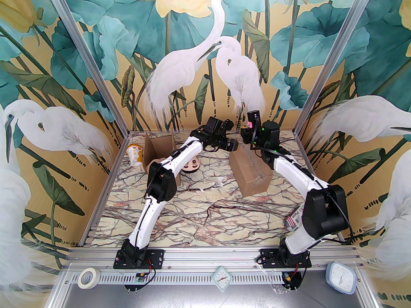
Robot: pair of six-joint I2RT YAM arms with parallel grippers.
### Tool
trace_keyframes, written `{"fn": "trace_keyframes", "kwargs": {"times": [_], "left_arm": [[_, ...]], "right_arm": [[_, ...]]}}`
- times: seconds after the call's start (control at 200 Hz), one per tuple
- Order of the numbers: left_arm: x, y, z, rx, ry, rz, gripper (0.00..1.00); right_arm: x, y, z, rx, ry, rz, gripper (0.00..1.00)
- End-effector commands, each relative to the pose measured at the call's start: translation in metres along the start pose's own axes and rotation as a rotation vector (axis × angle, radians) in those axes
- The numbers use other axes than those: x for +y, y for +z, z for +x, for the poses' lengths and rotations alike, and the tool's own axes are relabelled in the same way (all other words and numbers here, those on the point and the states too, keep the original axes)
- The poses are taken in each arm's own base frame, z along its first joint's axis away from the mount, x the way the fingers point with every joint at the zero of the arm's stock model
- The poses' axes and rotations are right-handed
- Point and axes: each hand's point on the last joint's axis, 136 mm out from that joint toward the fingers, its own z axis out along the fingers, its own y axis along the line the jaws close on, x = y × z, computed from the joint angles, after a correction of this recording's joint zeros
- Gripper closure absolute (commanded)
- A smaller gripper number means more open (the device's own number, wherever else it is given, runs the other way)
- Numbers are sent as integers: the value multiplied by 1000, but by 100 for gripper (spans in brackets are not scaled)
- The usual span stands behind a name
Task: Unpack the express box
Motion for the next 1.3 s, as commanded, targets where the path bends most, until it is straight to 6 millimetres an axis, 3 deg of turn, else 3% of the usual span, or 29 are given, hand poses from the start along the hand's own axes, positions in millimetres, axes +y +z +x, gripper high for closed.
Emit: {"fn": "trace_keyframes", "kwargs": {"times": [0.0, 0.97, 1.295], "left_arm": [[13, 19, 27, 72, -23, -23, 23], [19, 25, 39, 92, -49, -33, 28], [31, 27, 45, 107, -77, -91, 35]], "right_arm": [[2, 5, -18, -49, -29, 2, 100], [-7, 25, -2, -42, -87, 53, 100], [2, 10, 2, -16, -107, 67, 100]]}}
